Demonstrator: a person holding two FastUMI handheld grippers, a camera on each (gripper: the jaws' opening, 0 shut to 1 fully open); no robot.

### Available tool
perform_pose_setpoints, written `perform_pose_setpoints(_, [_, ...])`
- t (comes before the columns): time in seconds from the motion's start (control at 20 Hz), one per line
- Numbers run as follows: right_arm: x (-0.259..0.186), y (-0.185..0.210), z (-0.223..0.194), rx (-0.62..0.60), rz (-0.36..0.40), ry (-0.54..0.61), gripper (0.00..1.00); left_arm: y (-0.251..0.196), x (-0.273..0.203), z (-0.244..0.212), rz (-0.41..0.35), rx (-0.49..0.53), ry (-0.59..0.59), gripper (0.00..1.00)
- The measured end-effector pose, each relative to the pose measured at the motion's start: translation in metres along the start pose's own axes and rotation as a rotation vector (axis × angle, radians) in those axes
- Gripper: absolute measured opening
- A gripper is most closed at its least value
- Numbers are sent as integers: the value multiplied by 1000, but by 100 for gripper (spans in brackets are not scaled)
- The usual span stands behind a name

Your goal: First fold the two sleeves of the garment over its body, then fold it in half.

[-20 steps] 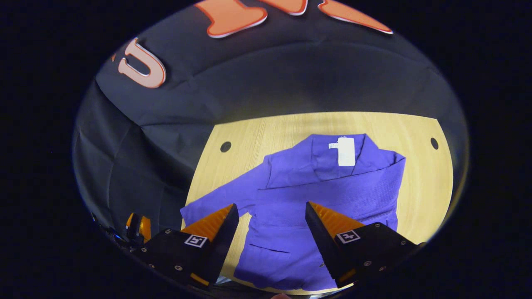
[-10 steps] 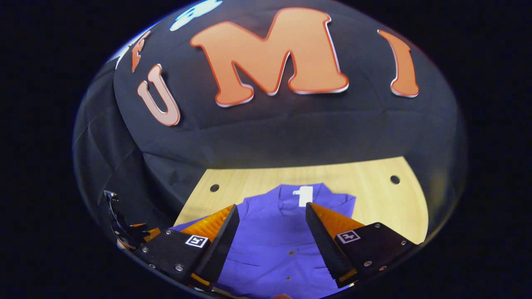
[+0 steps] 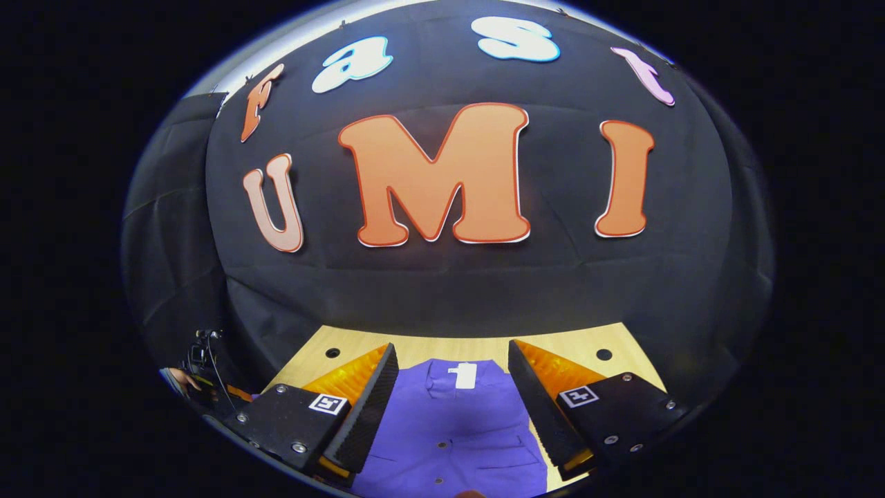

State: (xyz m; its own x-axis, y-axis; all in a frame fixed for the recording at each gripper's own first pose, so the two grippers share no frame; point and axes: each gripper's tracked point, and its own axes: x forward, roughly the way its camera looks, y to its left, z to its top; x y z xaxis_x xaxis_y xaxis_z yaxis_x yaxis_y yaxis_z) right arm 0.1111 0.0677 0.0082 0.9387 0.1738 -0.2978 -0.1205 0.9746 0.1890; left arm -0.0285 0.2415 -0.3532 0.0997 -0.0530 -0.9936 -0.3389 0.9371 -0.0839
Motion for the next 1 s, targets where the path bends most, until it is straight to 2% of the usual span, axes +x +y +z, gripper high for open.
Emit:
perform_pose_setpoints(0.25, [-18, -8, 8, -14, -42, -41, 95, 11, 39, -10, -12, -44, 153, 99])
perform_pose_setpoints(0.55, [-29, -19, 7, -31, -82, -42, 95, 19, 69, -16, -31, -98, 229, 95])
perform_pose_setpoints(0.7, [-29, -21, 7, -31, -84, -39, 95, 20, 74, -9, -20, -107, 233, 83])
perform_pose_setpoints(0.75, [-29, -21, 8, -31, -79, -40, 100, 24, 75, -10, -3, -108, 235, 82])
perform_pose_setpoints(0.8, [-30, -23, 7, -33, -83, -36, 95, 29, 75, -9, 33, -113, 241, 79])
perform_pose_setpoints(0.85, [-30, -24, 7, -36, -79, -38, 95, 33, 75, -7, 51, -118, 241, 70])
perform_pose_setpoints(0.9, [-29, -26, 5, -39, -80, -37, 96, 34, 76, -12, 52, -118, 243, 52])
perform_pose_setpoints(1.0, [-29, -28, 3, -42, -75, -31, 95, 33, 78, -11, 49, -122, 231, 43])
